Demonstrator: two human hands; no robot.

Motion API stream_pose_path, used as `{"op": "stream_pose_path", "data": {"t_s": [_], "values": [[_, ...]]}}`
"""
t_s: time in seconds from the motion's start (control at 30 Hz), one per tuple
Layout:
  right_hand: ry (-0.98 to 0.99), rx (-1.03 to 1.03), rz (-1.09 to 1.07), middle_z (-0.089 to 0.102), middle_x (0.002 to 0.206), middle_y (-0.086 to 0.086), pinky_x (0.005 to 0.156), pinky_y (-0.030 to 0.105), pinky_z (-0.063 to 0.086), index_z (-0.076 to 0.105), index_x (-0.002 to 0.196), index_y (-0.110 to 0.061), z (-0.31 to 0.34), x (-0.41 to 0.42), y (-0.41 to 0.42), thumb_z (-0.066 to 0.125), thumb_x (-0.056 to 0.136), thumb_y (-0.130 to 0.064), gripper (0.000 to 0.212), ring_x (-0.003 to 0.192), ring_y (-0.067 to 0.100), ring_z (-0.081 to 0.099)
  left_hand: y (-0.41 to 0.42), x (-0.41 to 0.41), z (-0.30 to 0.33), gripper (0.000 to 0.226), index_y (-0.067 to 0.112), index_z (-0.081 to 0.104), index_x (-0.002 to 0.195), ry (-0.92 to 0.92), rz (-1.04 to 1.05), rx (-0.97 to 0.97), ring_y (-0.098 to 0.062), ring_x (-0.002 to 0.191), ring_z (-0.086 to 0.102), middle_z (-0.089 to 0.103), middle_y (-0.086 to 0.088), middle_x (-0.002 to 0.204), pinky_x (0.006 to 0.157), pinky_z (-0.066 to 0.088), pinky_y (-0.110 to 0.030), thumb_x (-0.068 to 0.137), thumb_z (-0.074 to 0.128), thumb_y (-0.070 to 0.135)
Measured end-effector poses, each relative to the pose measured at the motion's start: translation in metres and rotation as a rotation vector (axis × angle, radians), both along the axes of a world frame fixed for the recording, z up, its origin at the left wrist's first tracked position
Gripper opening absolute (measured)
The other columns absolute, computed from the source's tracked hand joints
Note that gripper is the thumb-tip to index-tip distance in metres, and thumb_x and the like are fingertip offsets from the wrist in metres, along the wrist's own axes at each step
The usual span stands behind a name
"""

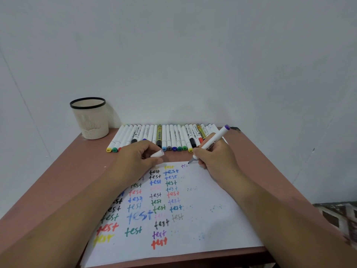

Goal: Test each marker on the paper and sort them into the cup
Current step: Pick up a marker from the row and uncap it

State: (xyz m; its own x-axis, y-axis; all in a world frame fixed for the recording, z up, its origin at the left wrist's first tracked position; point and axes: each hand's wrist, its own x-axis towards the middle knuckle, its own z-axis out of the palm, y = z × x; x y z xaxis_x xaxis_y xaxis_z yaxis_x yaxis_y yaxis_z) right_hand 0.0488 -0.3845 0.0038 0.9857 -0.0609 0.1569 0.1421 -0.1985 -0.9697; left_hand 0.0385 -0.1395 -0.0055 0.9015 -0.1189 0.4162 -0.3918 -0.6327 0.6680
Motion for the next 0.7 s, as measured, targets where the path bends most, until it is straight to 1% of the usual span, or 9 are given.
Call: {"op": "stream_pose_path", "data": {"t_s": [0.13,0.23,0.3,0.37,0.47,0.5,0.57,0.6,0.7], "values": [[0.008,-0.043,0.004,0.068,0.078,0.012,0.062,0.034,0.050,0.057,0.083,-0.016,0.000,0.000,0.000,0.072,0.087,-0.007,0.018,0.063,0.018,0.060,-0.002,-0.002,0.001,0.022,0.039,0.071,0.092,0.020,-0.027,-0.032,-0.001,0.070,0.058,0.069,0.017,0.080,0.062,0.046,-0.013,0.081,0.082,0.024],[0.013,-0.037,0.015,0.066,0.077,0.012,0.061,0.034,0.049,0.057,0.083,-0.016,0.001,0.000,0.000,0.071,0.086,-0.006,0.018,0.062,0.018,0.059,-0.004,-0.004,0.002,0.022,0.036,0.072,0.094,0.019,-0.061,-0.030,0.001,0.069,0.057,0.067,0.027,0.082,0.062,0.044,-0.009,0.081,0.082,0.021],[0.015,-0.033,0.020,0.068,0.077,0.011,0.061,0.034,0.050,0.058,0.084,-0.015,0.001,0.000,-0.001,0.072,0.087,-0.007,0.017,0.061,0.017,0.060,-0.004,-0.005,0.003,0.021,0.033,0.074,0.096,0.019,-0.068,-0.027,0.002,0.068,0.056,0.068,0.022,0.079,0.061,0.044,-0.008,0.081,0.082,0.020],[0.015,-0.044,0.023,0.068,0.078,0.011,0.063,0.035,0.051,0.058,0.086,-0.017,-0.001,0.001,-0.001,0.073,0.087,-0.010,0.017,0.063,0.018,0.061,-0.005,-0.005,0.005,0.021,0.032,0.074,0.098,0.027,-0.068,-0.030,0.003,0.068,0.057,0.070,0.015,0.081,0.060,0.044,-0.007,0.081,0.081,0.020],[0.013,-0.064,-0.015,0.067,0.078,0.008,0.066,0.039,0.053,0.057,0.085,-0.020,-0.003,0.002,-0.002,0.075,0.087,-0.013,0.019,0.068,0.020,0.062,-0.006,-0.005,0.005,0.020,0.031,0.075,0.099,0.050,-0.067,-0.039,0.004,0.068,0.057,0.071,0.012,0.083,0.060,0.044,-0.008,0.082,0.080,0.022],[0.014,-0.029,-0.007,0.067,0.077,0.009,0.064,0.038,0.053,0.057,0.085,-0.018,-0.002,0.002,-0.002,0.076,0.088,-0.012,0.020,0.069,0.022,0.063,-0.006,-0.006,0.005,0.019,0.030,0.075,0.100,0.058,-0.066,-0.044,0.004,0.067,0.057,0.071,0.011,0.083,0.060,0.045,-0.009,0.082,0.080,0.023],[0.001,0.119,0.053,0.066,0.076,0.013,0.061,0.035,0.052,0.058,0.085,-0.013,0.001,0.000,-0.003,0.077,0.089,-0.004,0.022,0.073,0.028,0.065,-0.006,-0.007,0.005,0.019,0.031,0.076,0.101,0.074,-0.072,-0.054,0.004,0.067,0.058,0.073,0.012,0.082,0.061,0.045,-0.009,0.082,0.079,0.025],[-0.008,0.200,0.084,0.065,0.077,0.014,0.063,0.035,0.055,0.059,0.086,-0.011,0.003,-0.002,-0.003,0.078,0.088,0.001,0.023,0.076,0.030,0.066,-0.006,-0.007,0.005,0.020,0.032,0.076,0.101,0.083,-0.079,-0.059,0.003,0.068,0.059,0.073,0.015,0.083,0.062,0.046,-0.010,0.083,0.079,0.027],[-0.016,0.336,0.166,0.069,0.086,0.018,0.082,0.042,0.063,0.063,0.091,-0.005,0.008,-0.007,-0.002,0.078,0.084,0.009,0.022,0.085,0.031,0.071,-0.005,-0.008,0.006,0.021,0.039,0.076,0.100,0.093,-0.091,-0.086,0.001,0.074,0.065,0.074,0.020,0.085,0.066,0.050,-0.012,0.082,0.079,0.029]]}}
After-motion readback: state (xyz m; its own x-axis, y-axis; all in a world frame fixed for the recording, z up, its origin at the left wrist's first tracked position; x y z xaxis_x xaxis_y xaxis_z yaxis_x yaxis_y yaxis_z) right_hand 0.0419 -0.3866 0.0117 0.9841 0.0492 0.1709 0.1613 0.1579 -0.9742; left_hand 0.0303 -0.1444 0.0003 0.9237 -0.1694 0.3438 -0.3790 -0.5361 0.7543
